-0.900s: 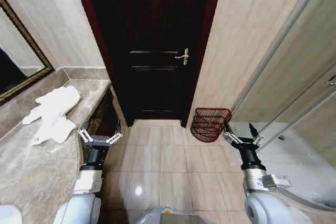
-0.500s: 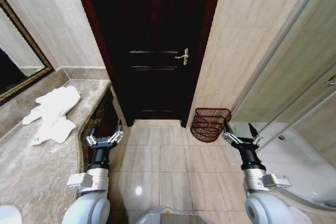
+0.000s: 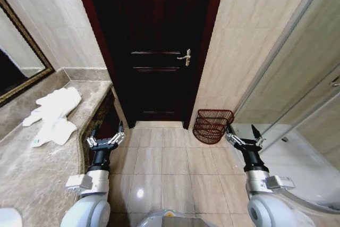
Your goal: Discard the used towel into the hamper.
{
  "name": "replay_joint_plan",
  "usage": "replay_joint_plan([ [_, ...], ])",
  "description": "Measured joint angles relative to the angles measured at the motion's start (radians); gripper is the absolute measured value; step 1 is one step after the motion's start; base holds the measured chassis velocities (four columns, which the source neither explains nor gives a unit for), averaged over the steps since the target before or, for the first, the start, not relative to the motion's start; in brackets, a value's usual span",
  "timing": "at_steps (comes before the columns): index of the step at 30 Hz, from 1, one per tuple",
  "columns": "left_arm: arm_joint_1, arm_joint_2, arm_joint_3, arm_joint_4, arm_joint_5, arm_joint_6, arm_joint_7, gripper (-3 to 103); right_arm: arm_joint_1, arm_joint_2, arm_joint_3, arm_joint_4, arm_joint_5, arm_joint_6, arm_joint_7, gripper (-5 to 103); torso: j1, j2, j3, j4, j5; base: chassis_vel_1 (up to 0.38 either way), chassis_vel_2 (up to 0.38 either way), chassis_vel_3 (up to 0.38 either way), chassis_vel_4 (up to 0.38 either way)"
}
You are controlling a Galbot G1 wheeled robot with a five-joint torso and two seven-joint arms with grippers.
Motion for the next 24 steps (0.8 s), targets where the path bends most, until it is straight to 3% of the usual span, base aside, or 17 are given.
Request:
replay_joint_plan([
  [24, -0.017, 0.0, -0.081, -0.006, -0.063, 0.008, -0.011, 97, -0.024, 0.012, 0.006, 0.014, 0.023, 0.031, -0.039, 100, -0.001, 0.0, 0.0, 0.0, 0.0, -0.013, 0.013, 0.014, -0.013],
])
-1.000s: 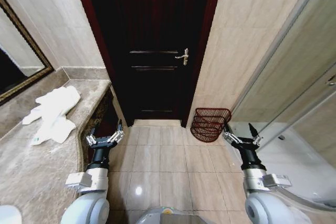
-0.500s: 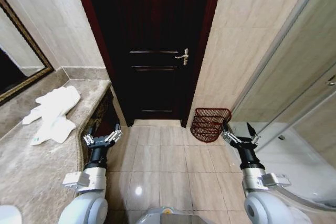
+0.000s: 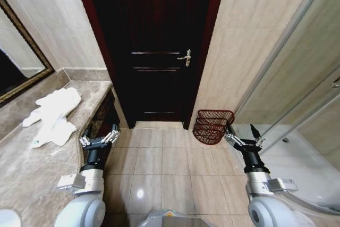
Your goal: Discard the used towel into the hamper.
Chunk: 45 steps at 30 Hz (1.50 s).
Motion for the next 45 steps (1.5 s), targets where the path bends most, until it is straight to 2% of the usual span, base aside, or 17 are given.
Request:
replay_joint_plan([
  [33, -0.017, 0.0, -0.03, 0.001, -0.024, 0.004, -0.001, 97, 0.007, 0.0, -0.002, -0.018, -0.01, 0.016, 0.003, 100, 0.001, 0.0, 0.0, 0.0001, 0.0002, -0.148, 0.149, 0.14, -0.147],
  [35, -0.018, 0.0, -0.028, 0.001, -0.023, 0.005, -0.004, 93, 0.009, -0.001, -0.006, -0.021, -0.024, 0.022, 0.027, 100, 0.001, 0.0, 0.0, 0.0, -0.0002, -0.185, 0.184, 0.182, -0.18],
  [43, -0.023, 0.0, -0.033, 0.001, -0.028, 0.013, -0.034, 98, 0.008, -0.004, -0.009, -0.023, -0.032, 0.033, 0.041, 100, 0.001, 0.0, 0.0, -0.0002, -0.0001, -0.108, 0.101, 0.093, -0.095],
  [45, -0.025, 0.0, -0.033, 0.001, -0.029, 0.002, -0.047, 95, 0.01, -0.005, -0.008, -0.025, -0.033, 0.035, 0.038, 100, 0.0, 0.0, 0.0, -0.0001, 0.0, 0.0, 0.0, 0.0, 0.0],
])
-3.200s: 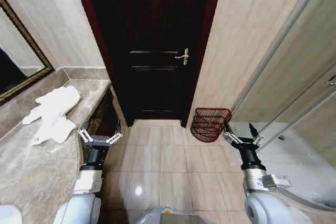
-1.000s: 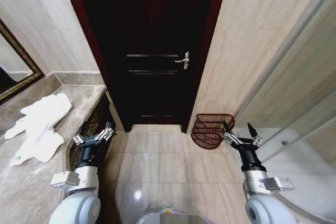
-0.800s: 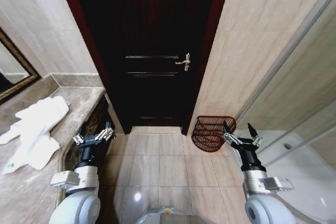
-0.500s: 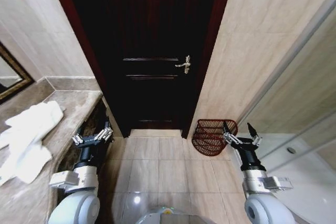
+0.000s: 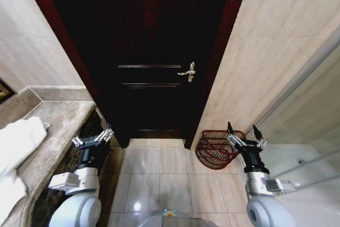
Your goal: Discard the used towel into the hamper.
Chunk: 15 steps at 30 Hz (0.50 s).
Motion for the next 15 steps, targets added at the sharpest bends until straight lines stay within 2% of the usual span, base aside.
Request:
replay_joint_plan([
  [2, -0.002, 0.0, -0.001, 0.0, -0.002, -0.006, -0.005, 95, 0.001, 0.0, 0.0, -0.002, -0.002, 0.001, -0.001, 100, 0.0, 0.0, 0.0, 0.0001, 0.0, 0.021, -0.024, -0.028, 0.018],
  [4, -0.004, 0.0, -0.003, 0.0, -0.006, -0.008, -0.018, 101, 0.0, 0.0, 0.0, -0.003, -0.007, 0.002, -0.003, 100, 0.0, 0.0, 0.0, 0.0001, -0.0001, 0.024, -0.024, -0.028, 0.016],
  [9, -0.008, 0.0, -0.014, 0.0, -0.011, 0.014, -0.047, 97, -0.001, 0.0, 0.0, -0.004, -0.01, 0.004, -0.006, 100, 0.0, 0.0, 0.0, 0.0001, 0.0, 0.0, 0.0, 0.0, 0.0],
  [15, -0.009, 0.0, -0.022, 0.0, -0.016, 0.041, -0.073, 97, -0.006, 0.005, 0.001, -0.009, -0.01, 0.013, -0.016, 100, 0.001, 0.0, 0.0, 0.0002, 0.0, 0.0, 0.0, 0.0, 0.0],
])
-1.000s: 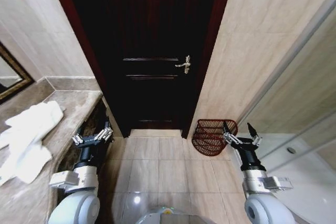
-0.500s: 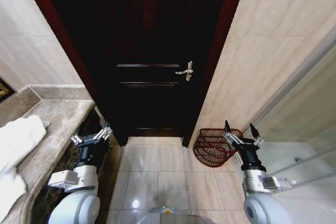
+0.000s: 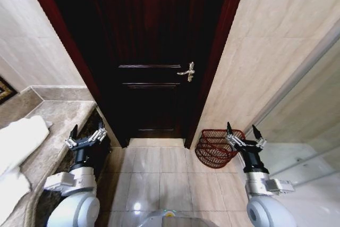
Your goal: Discard the used towel into the hamper.
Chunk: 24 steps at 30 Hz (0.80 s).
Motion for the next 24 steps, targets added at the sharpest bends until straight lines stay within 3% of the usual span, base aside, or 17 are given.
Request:
replay_joint_plan([
  [24, -0.008, 0.0, -0.039, 0.0, -0.044, 0.022, -0.018, 96, -0.007, 0.004, -0.001, -0.006, -0.001, 0.013, -0.008, 100, 0.0, 0.0, 0.0, -0.0001, 0.0, 0.023, 0.027, 0.029, 0.031],
])
